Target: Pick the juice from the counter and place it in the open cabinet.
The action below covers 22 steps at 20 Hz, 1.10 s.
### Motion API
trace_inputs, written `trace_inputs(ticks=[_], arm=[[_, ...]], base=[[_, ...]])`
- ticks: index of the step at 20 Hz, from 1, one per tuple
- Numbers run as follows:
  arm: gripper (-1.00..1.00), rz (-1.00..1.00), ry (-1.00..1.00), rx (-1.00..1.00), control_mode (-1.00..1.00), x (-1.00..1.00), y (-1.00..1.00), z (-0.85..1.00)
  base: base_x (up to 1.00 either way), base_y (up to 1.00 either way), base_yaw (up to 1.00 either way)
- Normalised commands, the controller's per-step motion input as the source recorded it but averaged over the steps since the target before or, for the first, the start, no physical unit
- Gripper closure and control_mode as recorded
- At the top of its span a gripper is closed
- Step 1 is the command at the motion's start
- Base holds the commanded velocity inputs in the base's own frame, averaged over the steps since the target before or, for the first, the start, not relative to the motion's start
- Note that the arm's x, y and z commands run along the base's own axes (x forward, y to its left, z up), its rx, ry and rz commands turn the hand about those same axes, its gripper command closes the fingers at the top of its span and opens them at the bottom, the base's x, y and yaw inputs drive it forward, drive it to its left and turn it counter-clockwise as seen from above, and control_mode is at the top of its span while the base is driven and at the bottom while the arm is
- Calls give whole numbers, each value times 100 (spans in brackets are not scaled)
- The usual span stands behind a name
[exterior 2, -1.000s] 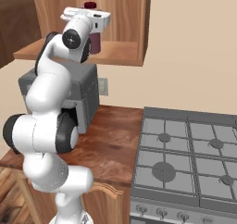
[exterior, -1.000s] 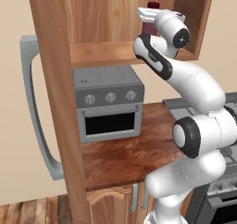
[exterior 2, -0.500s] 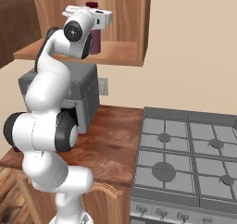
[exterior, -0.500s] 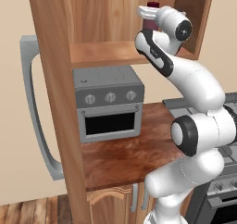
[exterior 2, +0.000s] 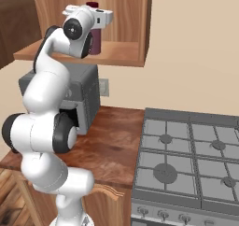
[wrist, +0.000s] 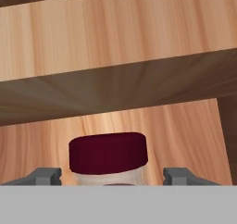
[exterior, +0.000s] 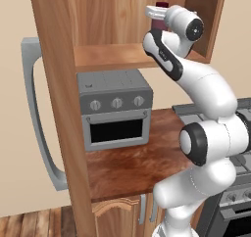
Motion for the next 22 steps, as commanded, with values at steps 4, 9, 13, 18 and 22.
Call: trace_inputs(ticks=[4, 9, 13, 18, 22], arm=[[100, 0, 0, 0, -100, 0, 0, 0], [-100, 0, 0, 0, -100, 0, 0, 0], [-100, 0, 0, 0, -100, 0, 0, 0], [-100, 0, 0, 0, -100, 0, 0, 0], [-100, 0, 0, 0, -100, 0, 0, 0]], base=[[0, 0, 0], [0, 0, 0], [0, 0, 0], [0, 0, 0], [0, 0, 0]])
